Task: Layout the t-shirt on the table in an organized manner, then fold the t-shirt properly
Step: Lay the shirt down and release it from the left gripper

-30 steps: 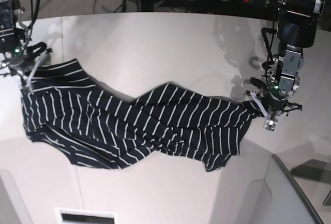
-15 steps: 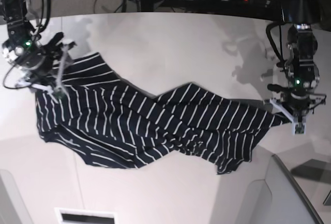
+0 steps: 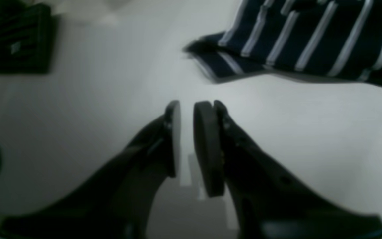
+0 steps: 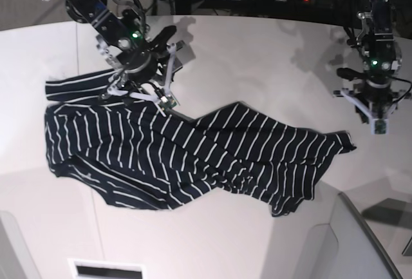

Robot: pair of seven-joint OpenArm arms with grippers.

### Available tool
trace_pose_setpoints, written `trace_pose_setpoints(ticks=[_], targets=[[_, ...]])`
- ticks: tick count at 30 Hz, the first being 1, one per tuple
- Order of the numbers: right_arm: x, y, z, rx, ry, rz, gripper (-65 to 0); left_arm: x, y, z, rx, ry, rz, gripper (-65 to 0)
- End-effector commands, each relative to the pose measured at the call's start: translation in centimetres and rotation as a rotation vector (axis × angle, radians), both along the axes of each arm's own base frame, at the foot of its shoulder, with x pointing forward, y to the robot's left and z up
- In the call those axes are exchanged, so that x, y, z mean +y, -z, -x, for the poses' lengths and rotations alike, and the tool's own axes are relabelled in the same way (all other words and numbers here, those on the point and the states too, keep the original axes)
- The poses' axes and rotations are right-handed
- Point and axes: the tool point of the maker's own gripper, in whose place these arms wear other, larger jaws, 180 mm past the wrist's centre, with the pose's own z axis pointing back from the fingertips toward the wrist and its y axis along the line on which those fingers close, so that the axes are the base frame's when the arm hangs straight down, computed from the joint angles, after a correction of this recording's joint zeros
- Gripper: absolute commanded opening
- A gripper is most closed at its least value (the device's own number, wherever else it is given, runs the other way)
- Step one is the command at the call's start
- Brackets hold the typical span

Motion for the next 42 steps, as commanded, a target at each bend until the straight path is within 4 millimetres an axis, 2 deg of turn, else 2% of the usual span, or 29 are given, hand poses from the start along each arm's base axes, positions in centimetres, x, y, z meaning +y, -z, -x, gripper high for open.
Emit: trace_pose_setpoints(ticks=[1, 7, 15, 21, 22, 23, 24, 27, 28, 30, 33, 37, 40, 42], targets=[[0.4, -0.3, -1.0, -0.028, 0.007, 0.0, -28.7, 0.8, -2.2, -0.8, -0.074, -0.021, -0.019, -53.8], [1.9, 1.3, -2.3, -0.051, 0.054, 0.024, -28.7, 4.5, -3.3, 1.7, -0.119, -0.182, -0.016, -53.5], [-1.2, 2.5, -4.0, -0.118, 0.195, 0.1, -28.7, 5.0, -2.2, 3.9, -0.07, -0.189, -0.025, -53.3], [-3.0, 3.0, -5.7, -0.146, 0.218, 0.153, -28.8, 4.6, -1.8, 4.0, -0.062, -0.182, -0.019, -53.3], [-3.0, 3.0, -5.8, -0.148, 0.218, 0.153, -29.4, 4.6, -1.9, 3.9, -0.065, -0.182, -0.019, -53.3], [-3.0, 3.0, -5.8, -0.149, 0.218, 0.152, -32.7, 4.6, -1.9, 3.9, -0.065, -0.182, -0.019, -53.3], [-2.9, 3.0, -5.7, -0.147, 0.218, 0.15, -38.1, 4.6, -1.9, 3.8, -0.066, -0.182, -0.018, -53.3], [-2.7, 3.3, -4.3, -0.128, 0.217, 0.136, -62.7, 4.6, -1.9, 3.8, -0.066, -0.182, -0.018, -53.3], [-2.5, 3.2, -3.9, -0.125, 0.216, 0.125, -65.0, 4.6, -1.9, 3.8, -0.068, -0.182, -0.018, -53.3], [-2.8, 3.1, -2.7, -0.118, 0.21, 0.114, -63.2, 4.6, -1.9, 3.8, -0.068, -0.182, -0.018, -53.3], [-2.7, 2.3, -0.5, -0.111, 0.195, 0.074, -64.8, 4.6, -2.0, 3.7, -0.069, -0.182, -0.018, -53.3], [-3.5, 1.5, 2.0, -0.07, 0.192, 0.065, -65.0, 4.5, -2.0, 3.7, -0.069, -0.181, -0.018, -53.3], [-5.4, 0.6, 2.6, -0.072, 0.225, 0.067, -65.0, 4.4, -1.9, 3.6, -0.069, -0.177, -0.016, -53.2], [-6.7, -0.2, 2.6, -0.087, 0.249, 0.066, -65.0, 3.1, -1.4, 2.9, -0.05, -0.121, -0.005, -48.7]])
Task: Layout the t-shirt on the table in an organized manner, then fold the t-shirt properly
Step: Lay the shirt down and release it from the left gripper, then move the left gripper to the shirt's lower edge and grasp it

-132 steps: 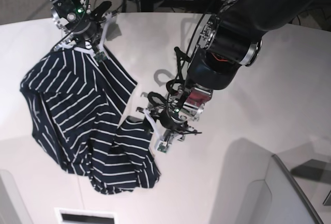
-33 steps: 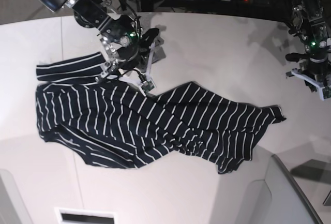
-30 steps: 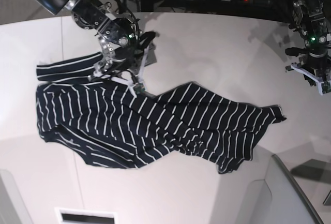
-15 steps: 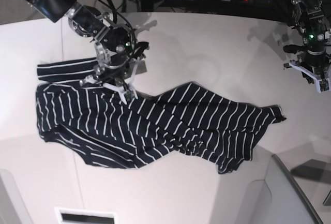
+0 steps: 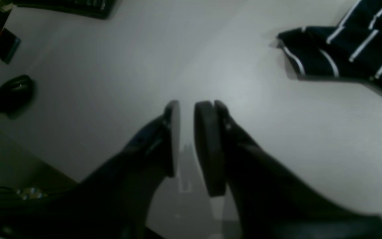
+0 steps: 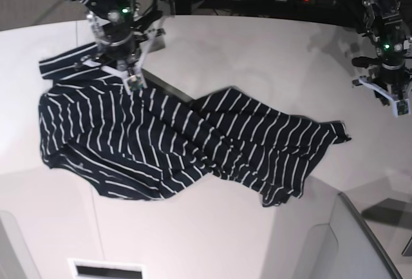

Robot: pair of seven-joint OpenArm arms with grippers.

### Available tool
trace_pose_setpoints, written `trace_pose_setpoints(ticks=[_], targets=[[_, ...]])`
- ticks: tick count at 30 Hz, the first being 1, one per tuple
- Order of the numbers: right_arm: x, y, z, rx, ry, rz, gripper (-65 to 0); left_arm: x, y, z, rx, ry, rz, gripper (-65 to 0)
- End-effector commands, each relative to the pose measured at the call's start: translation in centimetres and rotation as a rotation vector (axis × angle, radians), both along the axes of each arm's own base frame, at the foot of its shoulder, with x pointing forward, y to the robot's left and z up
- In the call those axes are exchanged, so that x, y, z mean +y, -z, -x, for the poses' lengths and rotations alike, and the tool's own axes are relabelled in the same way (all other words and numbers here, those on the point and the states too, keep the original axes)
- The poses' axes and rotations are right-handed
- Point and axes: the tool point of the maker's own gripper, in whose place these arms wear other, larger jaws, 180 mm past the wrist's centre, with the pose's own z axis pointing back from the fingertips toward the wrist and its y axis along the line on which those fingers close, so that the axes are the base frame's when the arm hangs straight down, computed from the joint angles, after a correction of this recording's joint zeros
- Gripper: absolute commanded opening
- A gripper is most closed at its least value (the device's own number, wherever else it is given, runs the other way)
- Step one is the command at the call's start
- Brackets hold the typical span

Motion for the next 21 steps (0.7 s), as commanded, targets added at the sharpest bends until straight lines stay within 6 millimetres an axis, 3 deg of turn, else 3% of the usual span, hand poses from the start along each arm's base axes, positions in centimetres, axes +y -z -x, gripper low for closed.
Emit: trace_pose_setpoints(ticks=[1, 4, 6, 7, 11, 16, 21], targets=[[-0.9, -1.3, -0.9, -0.053, 0.008, 0.007, -65.0, -0.7, -0.9, -1.1, -0.025, 0.057, -0.011, -44.1], [-1.6, -1.8, -1.2, -0.058, -0.005, 0.01, -65.0, -2.8, -0.1, -1.9, 0.0, 0.14, 0.017, -26.0], [-2.2, -1.4, -1.1, -0.038, -0.009, 0.017, -65.0, -4.6, -0.3, -3.8, -0.019, 0.19, 0.032, -14.8], [-2.3, -1.2, -1.1, -0.03, -0.013, 0.02, -65.0, -5.2, -0.4, -4.5, -0.03, 0.2, 0.04, -12.7], [-2.4, -0.6, -0.8, -0.004, -0.038, 0.028, -65.0, -8.5, -0.4, -8.1, -0.033, 0.227, 0.108, -15.8], [-2.3, -0.5, -0.8, -0.001, -0.042, 0.028, -65.0, -10.7, -1.2, -13.3, -0.012, 0.251, 0.146, -16.9], [-2.5, -0.6, -0.8, -0.003, -0.038, 0.029, -65.0, -10.8, -3.2, -17.2, 0.074, 0.349, 0.04, -16.1]])
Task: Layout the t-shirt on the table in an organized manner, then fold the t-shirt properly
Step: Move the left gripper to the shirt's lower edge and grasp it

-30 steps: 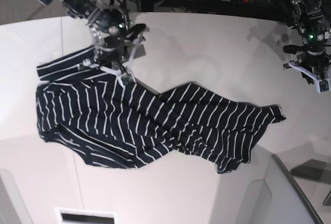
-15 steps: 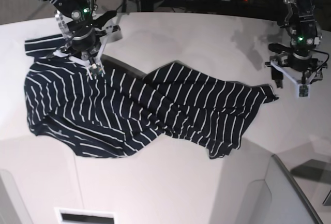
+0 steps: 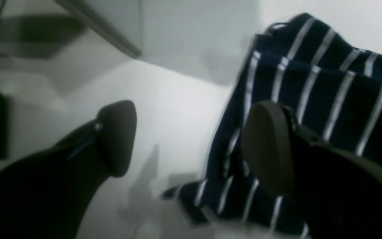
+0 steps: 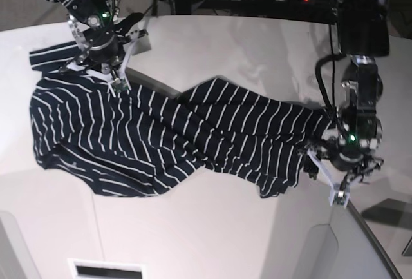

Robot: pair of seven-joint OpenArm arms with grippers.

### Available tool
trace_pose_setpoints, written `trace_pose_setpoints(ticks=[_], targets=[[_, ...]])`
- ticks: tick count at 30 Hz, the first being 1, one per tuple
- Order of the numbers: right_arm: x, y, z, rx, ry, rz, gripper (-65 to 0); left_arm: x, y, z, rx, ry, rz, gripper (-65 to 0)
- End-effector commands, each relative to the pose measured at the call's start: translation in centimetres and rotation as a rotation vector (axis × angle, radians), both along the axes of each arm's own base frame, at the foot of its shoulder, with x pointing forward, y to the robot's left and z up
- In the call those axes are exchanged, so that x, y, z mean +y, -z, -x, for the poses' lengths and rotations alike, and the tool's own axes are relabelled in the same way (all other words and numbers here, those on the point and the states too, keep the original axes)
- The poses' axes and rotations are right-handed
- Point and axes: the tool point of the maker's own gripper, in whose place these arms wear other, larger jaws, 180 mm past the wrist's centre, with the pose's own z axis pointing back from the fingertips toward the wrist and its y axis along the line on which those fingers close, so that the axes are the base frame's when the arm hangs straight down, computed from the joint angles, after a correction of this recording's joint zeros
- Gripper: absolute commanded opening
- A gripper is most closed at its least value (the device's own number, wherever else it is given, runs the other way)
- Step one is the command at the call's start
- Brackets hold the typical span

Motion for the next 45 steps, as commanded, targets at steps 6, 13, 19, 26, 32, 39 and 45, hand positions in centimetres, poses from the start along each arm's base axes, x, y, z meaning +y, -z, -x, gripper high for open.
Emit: trace_pose_setpoints(ticks=[6, 13, 19, 26, 32, 39, 45], targets=[[-0.2, -0.7, -0.7, -0.036, -0.005, 0.006, -65.0, 0.3, -2.2, -3.0, 0.132, -0.084, 0.112, -16.9], [-0.2, -0.7, -0.7, -0.036, -0.005, 0.006, -65.0, -1.1, -0.2, -4.6, 0.162, -0.153, 0.408, -17.1], [-0.2, -0.7, -0.7, -0.035, -0.007, 0.008, -65.0, -4.2, 0.4, -6.4, 0.196, 0.247, 0.059, -16.3], [-0.4, -0.7, -0.8, -0.038, 0.0, 0.009, -65.0, -5.1, 0.7, -6.1, 0.349, 0.611, -0.13, -17.1], [-0.8, -0.5, -0.5, -0.003, 0.018, 0.026, -65.0, -3.9, 2.4, -6.8, 0.383, 0.681, -0.168, -17.1], [-0.9, -0.7, -1.1, -0.014, 0.019, 0.027, -65.0, -9.6, 4.8, -6.7, 0.36, 0.791, -0.011, -17.1], [-2.0, 0.7, -0.9, 0.019, 0.033, 0.067, -65.0, -13.7, 4.7, -7.1, 0.305, 0.851, 0.045, -17.1]])
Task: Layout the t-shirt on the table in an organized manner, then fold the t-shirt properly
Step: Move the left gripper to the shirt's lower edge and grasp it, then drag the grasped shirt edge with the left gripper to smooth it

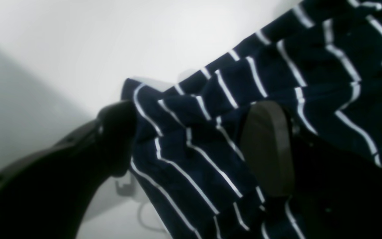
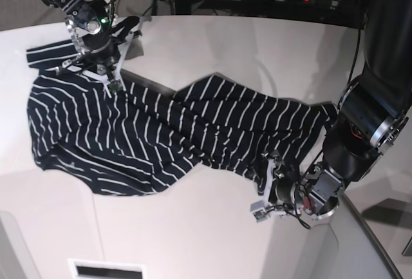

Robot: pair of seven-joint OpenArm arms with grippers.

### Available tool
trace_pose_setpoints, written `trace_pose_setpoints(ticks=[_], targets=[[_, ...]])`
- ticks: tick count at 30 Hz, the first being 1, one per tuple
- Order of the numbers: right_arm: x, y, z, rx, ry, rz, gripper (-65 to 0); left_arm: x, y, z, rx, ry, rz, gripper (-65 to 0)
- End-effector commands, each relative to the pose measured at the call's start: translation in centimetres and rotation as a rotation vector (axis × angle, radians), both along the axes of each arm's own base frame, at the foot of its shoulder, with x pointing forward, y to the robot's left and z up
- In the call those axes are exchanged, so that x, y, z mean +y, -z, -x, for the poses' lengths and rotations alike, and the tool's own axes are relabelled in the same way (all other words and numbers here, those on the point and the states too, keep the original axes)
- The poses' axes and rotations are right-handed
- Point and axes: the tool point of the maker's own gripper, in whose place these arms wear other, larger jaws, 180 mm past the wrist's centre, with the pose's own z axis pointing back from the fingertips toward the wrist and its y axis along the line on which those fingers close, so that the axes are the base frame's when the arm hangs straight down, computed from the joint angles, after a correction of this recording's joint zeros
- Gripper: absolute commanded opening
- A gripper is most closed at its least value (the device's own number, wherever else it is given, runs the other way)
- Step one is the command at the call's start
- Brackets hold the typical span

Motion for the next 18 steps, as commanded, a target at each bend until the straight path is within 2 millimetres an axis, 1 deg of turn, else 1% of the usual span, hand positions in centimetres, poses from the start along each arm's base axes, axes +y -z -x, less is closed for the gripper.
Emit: trace_pose_setpoints(ticks=[1, 5, 8, 10, 13, 16, 17, 18], targets=[[-0.4, -0.6, -0.9, -0.035, -0.001, 0.011, -65.0, -0.7, -2.1, -2.0, -0.058, 0.011, 0.019, -17.1], [-0.4, -0.6, -0.9, -0.036, -0.002, 0.011, -65.0, 0.6, -0.6, -0.7, -0.027, 0.094, -0.102, -17.1], [-0.3, -0.6, -0.9, -0.038, -0.004, 0.01, -65.0, 1.2, 0.3, 0.2, -0.003, 0.092, -0.123, -17.3], [-0.3, -0.6, -1.0, -0.038, -0.006, 0.009, -65.0, 2.5, 0.9, 0.6, 0.018, 0.07, -0.147, -17.3], [-0.3, -0.6, -1.0, -0.038, -0.007, 0.009, -65.0, 3.5, 1.2, 1.0, 0.031, 0.057, -0.166, -17.4], [-0.3, -0.6, -1.0, -0.038, -0.007, 0.009, -65.0, 4.0, 1.3, 1.1, 0.035, 0.05, -0.173, -17.6], [-0.3, -0.6, -1.0, -0.038, -0.007, 0.009, -65.0, 4.5, 1.3, 1.2, 0.037, 0.045, -0.18, -17.9], [-0.3, -0.6, -1.0, -0.038, -0.007, 0.009, -65.0, 4.8, 1.3, 1.3, 0.042, 0.042, -0.19, -19.6]])
